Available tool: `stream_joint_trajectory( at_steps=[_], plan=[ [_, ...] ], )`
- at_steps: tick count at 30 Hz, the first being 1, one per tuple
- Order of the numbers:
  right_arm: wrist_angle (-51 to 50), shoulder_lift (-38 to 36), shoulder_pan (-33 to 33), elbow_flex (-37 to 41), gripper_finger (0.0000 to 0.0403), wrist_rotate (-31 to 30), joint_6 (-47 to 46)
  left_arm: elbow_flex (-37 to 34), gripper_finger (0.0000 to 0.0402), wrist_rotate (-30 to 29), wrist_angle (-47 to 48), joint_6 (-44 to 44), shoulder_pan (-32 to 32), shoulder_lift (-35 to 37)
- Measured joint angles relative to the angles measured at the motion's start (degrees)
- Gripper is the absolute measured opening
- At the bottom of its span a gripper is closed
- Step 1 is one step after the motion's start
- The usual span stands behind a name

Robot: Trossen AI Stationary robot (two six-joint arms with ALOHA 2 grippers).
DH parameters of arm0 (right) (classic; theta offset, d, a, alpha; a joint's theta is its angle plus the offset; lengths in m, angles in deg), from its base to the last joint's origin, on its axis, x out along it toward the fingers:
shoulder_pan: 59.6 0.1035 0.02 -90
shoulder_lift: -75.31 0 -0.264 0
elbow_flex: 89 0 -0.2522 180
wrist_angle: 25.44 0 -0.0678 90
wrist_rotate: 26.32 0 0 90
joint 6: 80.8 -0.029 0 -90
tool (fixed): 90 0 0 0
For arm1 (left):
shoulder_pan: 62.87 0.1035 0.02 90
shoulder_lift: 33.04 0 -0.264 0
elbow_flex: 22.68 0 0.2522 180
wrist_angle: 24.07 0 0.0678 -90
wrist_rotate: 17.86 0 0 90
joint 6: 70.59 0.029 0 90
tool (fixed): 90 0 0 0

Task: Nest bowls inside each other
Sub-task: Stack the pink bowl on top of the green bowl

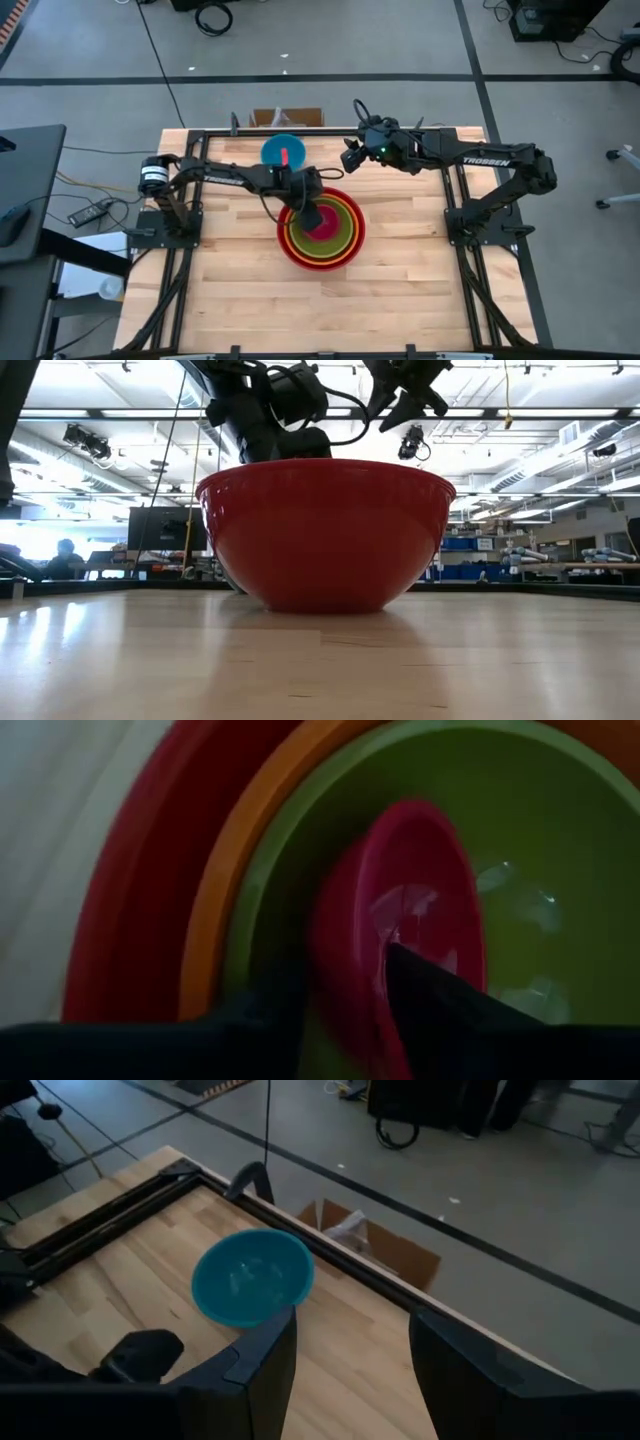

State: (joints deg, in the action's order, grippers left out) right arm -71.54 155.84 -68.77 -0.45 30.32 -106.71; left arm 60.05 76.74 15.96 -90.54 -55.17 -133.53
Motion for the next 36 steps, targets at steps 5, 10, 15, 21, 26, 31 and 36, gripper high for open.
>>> stream_joint_trajectory(
  at_steps=[5, 10, 15, 21, 26, 31, 36],
  plan=[
    [0.16, 0.01, -0.73, 0.09, 0.0198, 0.0, -0.02, 0.0, 0.0103, -0.73, 0.02, 0.52, -0.04, -1.06],
    [0.13, 0.01, -1.29, 0.09, 0.0198, 0.0, -0.01, 0.0, 0.0039, -0.85, 0.1, 0.43, 0.0, -2.38],
    [0.11, 0.01, -1.82, 0.11, 0.0197, -0.1, -0.03, 1.59, 0.0012, -0.57, 2.29, -1.21, 0.29, 0.18],
    [0.61, 2.73, -5.71, 0.12, 0.0197, 0.91, -6.23, 6.95, 0.0012, -4.31, 12.05, 2.35, 4.5, 7.91],
    [7.0, 10.9, -9.93, 0.13, 0.0194, 14.1, -10.53, 7.47, 0.0011, -9.49, 22.87, 4.56, 10.58, 16.39],
    [14.24, 19.0, -10.79, -0.11, 0.0181, 19.19, -15.03, 1.55, 0.0011, -10.89, 29.39, 4.72, 16.34, 22.36],
    [14.64, 25.72, -11.68, -3.62, 0.0168, 22.58, -19.67, -9.08, 0.001, -8.63, 30.89, 0.69, 18.25, 27.98]
  ],
)
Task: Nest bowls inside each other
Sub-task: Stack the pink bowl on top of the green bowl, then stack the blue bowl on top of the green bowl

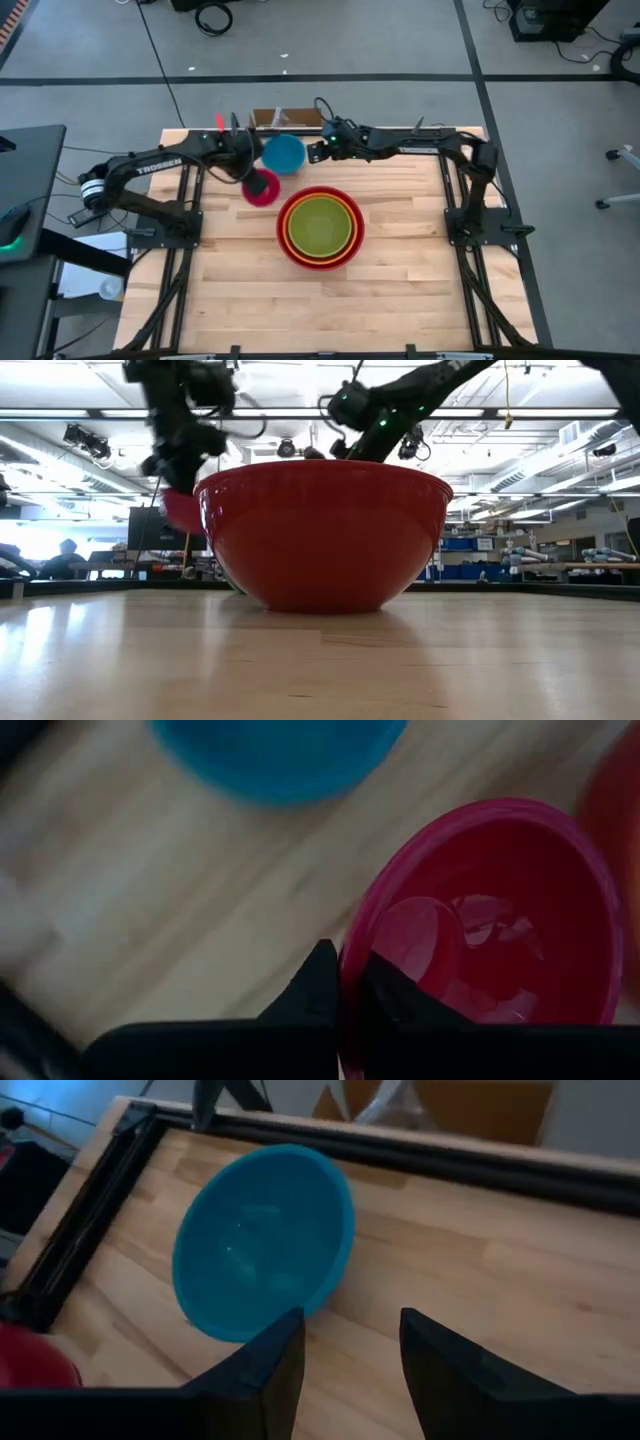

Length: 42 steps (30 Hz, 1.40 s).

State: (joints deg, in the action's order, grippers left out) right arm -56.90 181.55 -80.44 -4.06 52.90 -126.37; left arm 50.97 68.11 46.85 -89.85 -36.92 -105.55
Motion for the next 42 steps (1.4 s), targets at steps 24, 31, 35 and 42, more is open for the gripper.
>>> stream_joint_trajectory(
  at_steps=[24, 31, 35, 42],
  plan=[
    [-1.16, 18.68, -1.86, -13.46, 0.0205, 7.62, -5.51, -13.13, 0.0187, 1.42, -0.08, -12.13, -0.15, 3.67],
    [1.58, 19.36, -2.12, -13.48, 0.0163, 4.69, -3.37, -6.98, 0.0188, 1.98, 1.8, -11.66, -0.2, 4.54],
    [0.57, 19.36, -2.84, -13.45, 0.0104, 7.48, -4.16, -1.86, 0.0188, 1.96, 1.82, -11.12, -0.48, 4.97],
    [-0.03, 19.25, -3.35, -13.5, 0.002, 13.81, -4.14, 6.5, 0.0188, 1.96, 1.45, -11.06, -0.64, 5.18]
  ],
)
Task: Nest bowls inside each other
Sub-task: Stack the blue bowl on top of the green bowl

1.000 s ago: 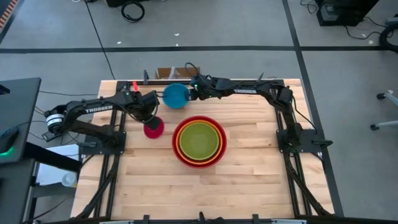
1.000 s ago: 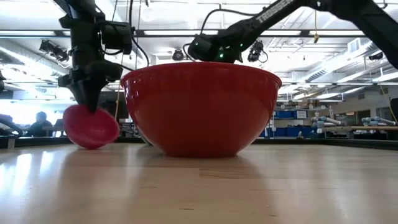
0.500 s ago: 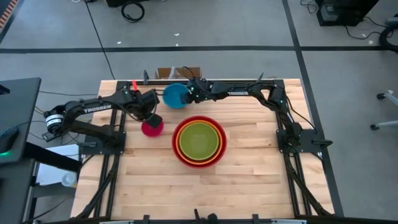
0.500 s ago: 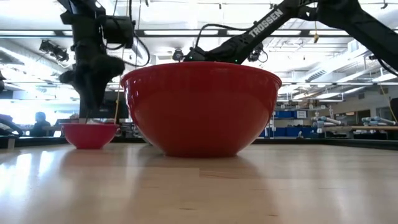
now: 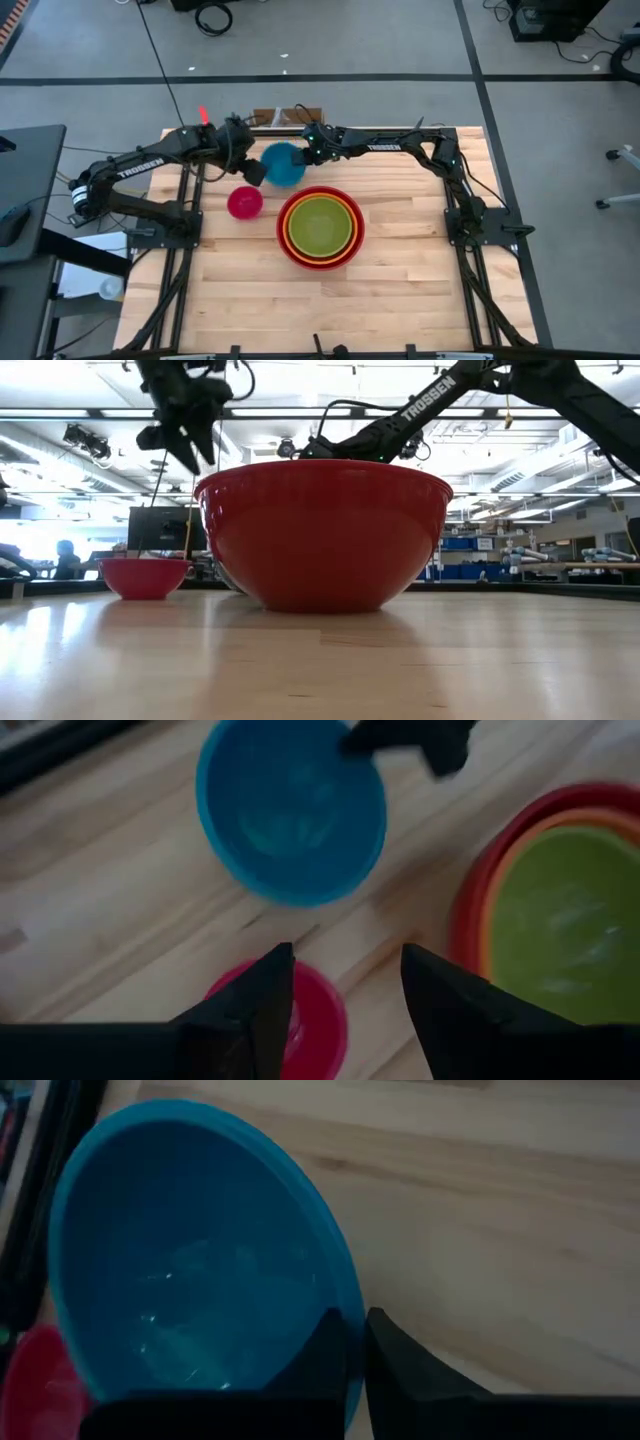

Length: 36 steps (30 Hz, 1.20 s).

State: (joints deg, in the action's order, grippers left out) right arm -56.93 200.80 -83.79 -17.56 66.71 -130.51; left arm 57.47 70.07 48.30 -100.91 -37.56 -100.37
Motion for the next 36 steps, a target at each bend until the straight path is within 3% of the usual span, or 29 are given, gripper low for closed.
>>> stream_joint_trajectory(
  at_steps=[3, 11, 14, 20, 25, 36],
  plan=[
    [-2.55, -1.7, 0.45, 0.11, 0.0021, 0.99, 1.38, 1.5, 0.0188, -0.51, 0.19, -0.17, -1.08, 0.18],
    [-7.28, -16.2, 5.97, 0.15, 0.0011, -10.06, 10.78, 1.55, 0.0188, -6.78, 1.95, -1.94, -6.55, 3.06],
    [-10.32, -21.75, 8.2, -0.06, 0.001, -8.07, 13.42, 1.55, 0.0188, -9.03, 3.6, -2.14, -8.1, 3.72],
    [-27.06, -27.99, 12.93, 0.09, 0.001, -3.05, 14.1, 1.55, 0.0188, -10.32, 5.34, -2.67, -9.05, 3.59],
    [-36.73, -28.01, 17.66, 0.19, 0.001, -2.49, 13.97, -1.17, 0.0188, -10.31, 3.92, -3.83, -9.52, 3.58],
    [-30.26, -25.34, 24.11, 8.0, 0.0016, 0.16, 7.79, -13.43, 0.0188, -7.12, -5.3, -9.65, -13.68, 3.54]
  ],
)
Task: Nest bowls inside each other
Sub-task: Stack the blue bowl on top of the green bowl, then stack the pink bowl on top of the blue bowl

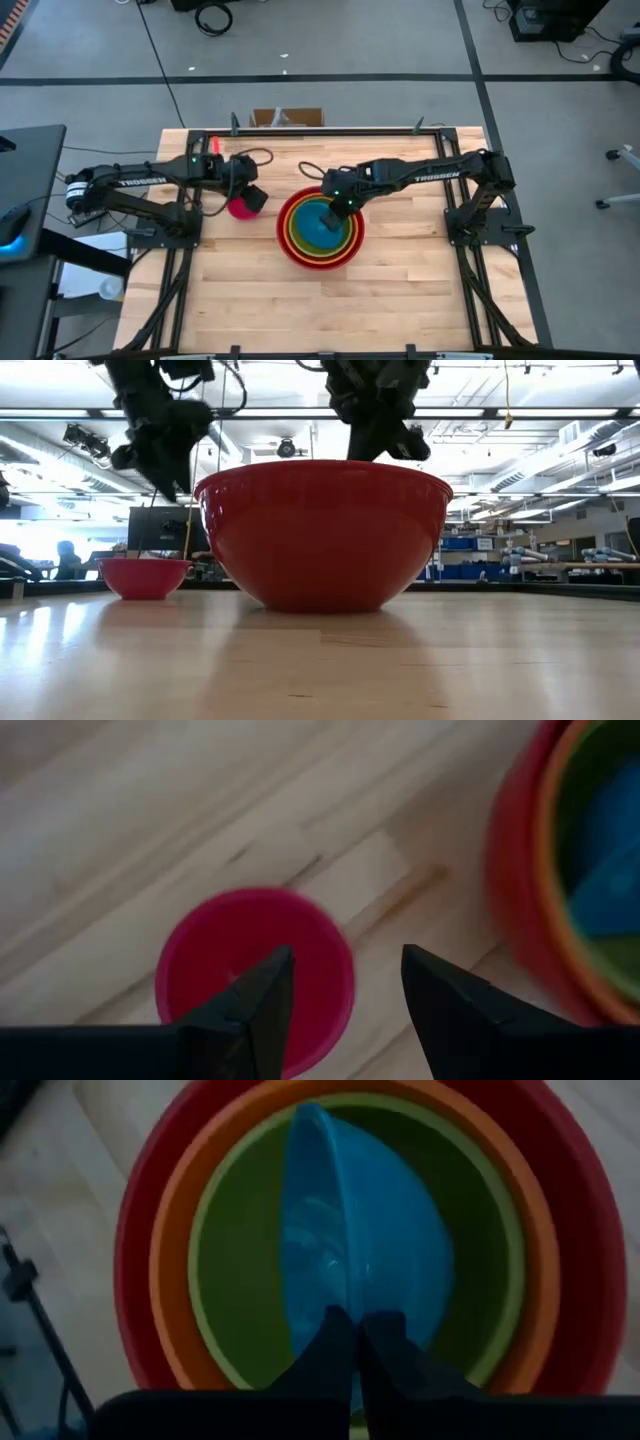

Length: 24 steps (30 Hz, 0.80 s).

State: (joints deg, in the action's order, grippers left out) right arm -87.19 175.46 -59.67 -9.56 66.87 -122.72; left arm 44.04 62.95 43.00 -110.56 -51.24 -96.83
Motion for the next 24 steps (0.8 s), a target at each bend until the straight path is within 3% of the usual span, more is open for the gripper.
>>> stream_joint_trajectory(
  at_steps=[11, 17, 24],
  plan=[
    [-1.99, -1.45, 0.12, 1.47, 0.0172, -2.29, -8.04, -6.4, 0.0188, 0.71, -1.58, -0.82, -0.19, 0.0],
    [-0.48, -2.92, 0.06, 1.42, 0.0187, -5.71, -8.95, -6.5, 0.0188, -8.45, -2.46, 1.57, 0.82, -0.37],
    [1.11, -3.44, -0.46, 1.42, 0.0187, -5.69, -8.95, -6.53, 0.0188, -6.78, -0.09, 3.6, 7.78, -4.95]
  ],
)
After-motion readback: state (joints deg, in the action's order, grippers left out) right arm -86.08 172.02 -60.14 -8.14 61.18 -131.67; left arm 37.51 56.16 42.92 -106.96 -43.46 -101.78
